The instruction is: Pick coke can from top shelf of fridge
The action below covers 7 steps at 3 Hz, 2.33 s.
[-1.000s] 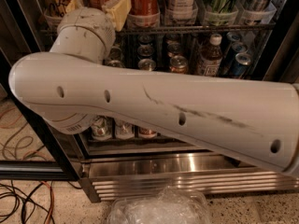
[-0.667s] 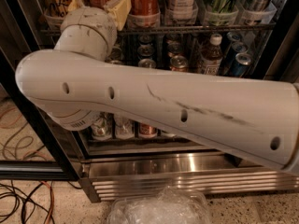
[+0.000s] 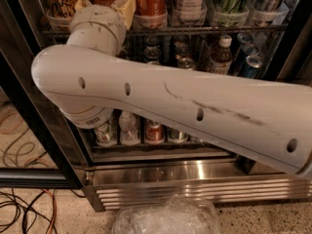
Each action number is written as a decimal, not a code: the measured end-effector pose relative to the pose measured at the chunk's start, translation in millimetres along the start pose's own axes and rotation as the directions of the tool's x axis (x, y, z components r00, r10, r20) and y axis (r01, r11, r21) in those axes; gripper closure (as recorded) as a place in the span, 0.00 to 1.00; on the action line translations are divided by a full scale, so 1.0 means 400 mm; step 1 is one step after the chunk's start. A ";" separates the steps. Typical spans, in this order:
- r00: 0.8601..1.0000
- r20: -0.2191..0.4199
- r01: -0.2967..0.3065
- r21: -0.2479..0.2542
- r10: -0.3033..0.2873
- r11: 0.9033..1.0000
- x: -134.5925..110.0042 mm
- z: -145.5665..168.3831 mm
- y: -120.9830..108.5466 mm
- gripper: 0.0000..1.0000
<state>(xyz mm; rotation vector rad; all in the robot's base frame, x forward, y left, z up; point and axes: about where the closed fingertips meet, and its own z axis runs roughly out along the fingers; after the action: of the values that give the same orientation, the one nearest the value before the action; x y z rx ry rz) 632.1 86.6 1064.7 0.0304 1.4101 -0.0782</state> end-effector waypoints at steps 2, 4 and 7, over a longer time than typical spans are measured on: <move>1.000 -0.006 -0.004 -0.022 0.004 1.000 0.008 0.042 -0.008 0.29; 1.000 -0.008 0.000 -0.023 -0.001 1.000 0.008 0.047 -0.009 0.71; 1.000 0.026 -0.011 -0.018 0.012 1.000 -0.084 -0.015 -0.031 1.00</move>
Offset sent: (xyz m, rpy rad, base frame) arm 0.0286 -0.0052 -0.0041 -0.0036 0.0146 0.0365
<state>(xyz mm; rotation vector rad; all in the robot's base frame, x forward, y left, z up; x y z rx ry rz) 619.8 76.1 1097.4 0.0228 1.3840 -0.0565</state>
